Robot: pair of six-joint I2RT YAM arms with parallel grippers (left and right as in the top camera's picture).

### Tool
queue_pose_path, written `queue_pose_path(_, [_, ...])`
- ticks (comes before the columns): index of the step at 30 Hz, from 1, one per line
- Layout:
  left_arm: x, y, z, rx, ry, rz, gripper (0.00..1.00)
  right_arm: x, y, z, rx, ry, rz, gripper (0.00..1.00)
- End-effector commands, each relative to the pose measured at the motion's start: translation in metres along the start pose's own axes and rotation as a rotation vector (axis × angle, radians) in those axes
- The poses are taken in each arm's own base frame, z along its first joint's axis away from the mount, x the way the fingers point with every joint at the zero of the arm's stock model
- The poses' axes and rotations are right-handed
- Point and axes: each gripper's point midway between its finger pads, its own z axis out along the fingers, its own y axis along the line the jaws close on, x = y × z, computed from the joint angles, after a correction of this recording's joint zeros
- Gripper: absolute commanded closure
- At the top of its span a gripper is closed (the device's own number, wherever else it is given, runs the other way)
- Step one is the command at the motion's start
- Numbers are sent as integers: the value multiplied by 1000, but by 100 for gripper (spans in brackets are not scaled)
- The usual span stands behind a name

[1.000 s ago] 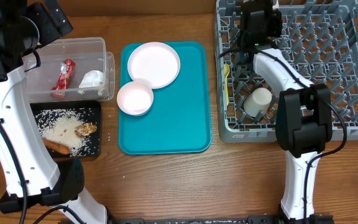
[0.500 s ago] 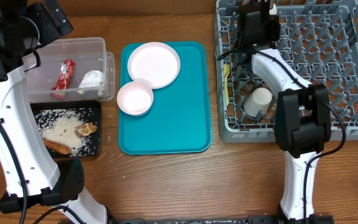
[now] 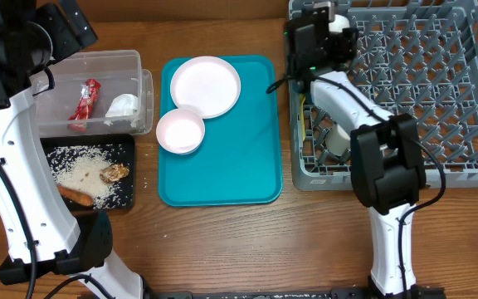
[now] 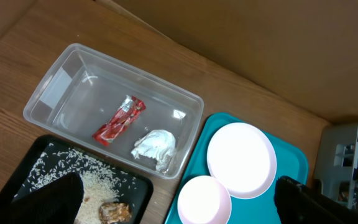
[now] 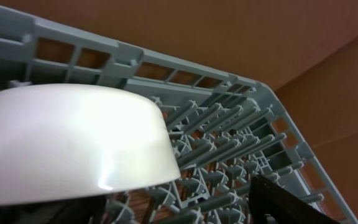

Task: Sort waste into correct bins and load items into the dishwasher
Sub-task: 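Carry the white bowl right and set it upside down in the rack, then reach the right gripper to the pink bowl and grasp its rim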

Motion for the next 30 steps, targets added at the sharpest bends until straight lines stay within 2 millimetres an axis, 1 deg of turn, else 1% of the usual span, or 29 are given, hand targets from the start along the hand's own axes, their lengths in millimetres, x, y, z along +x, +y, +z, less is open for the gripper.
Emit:
queue_pose_path(1, [-2,2,3,-13,-3,-14,0,-18,-16,-17,24,-26,30,23])
queue_pose_path(5, [-2,2,3,-13,-3,-14,0,-32,-23,-35,-11,-40,36,23])
queue_pose_path(9, [-2,2,3,-13,-3,-14,0,-35,-26,-51,-106,-17,55,22])
queue_pose_path(12, [-2,2,3,-13,-3,-14,0,-36,-23,-67,-235,13,83,22])
queue_pose_path(14, [-2,2,3,-13,-3,-14,0,-36,-17,-82,-363,36,89,23])
queue_pose_path(17, [-2,2,3,-12,-3,-14,0,-32,4,-123,-659,103,109,25])
queue_pose_path(18, [-2,2,3,-12,-3,-14,0,-28,18,-149,-835,147,118,26])
queue_pose_path(20, [-2,2,3,-12,-3,-14,0,-22,38,-188,-1083,219,145,31])
queue_pose_path(22, [-2,2,3,-12,-3,-14,0,-17,53,-219,-1271,290,167,37])
queue_pose_path(23, [-2,2,3,-13,-3,-14,0,-14,61,-234,-1349,330,182,38])
queue_pose_path(25, [-2,2,3,-13,-3,-14,0,-7,71,-251,-1419,380,190,40])
queue_pose_path(27, [-2,2,3,-12,-3,-14,0,1,81,-260,-1431,407,178,41])
queue_pose_path(28, [-2,2,3,-12,-3,-14,0,8,89,-267,-1440,418,161,43])
queue_pose_path(30, [-2,2,3,-12,-3,-14,0,21,103,-279,-1441,465,143,44])
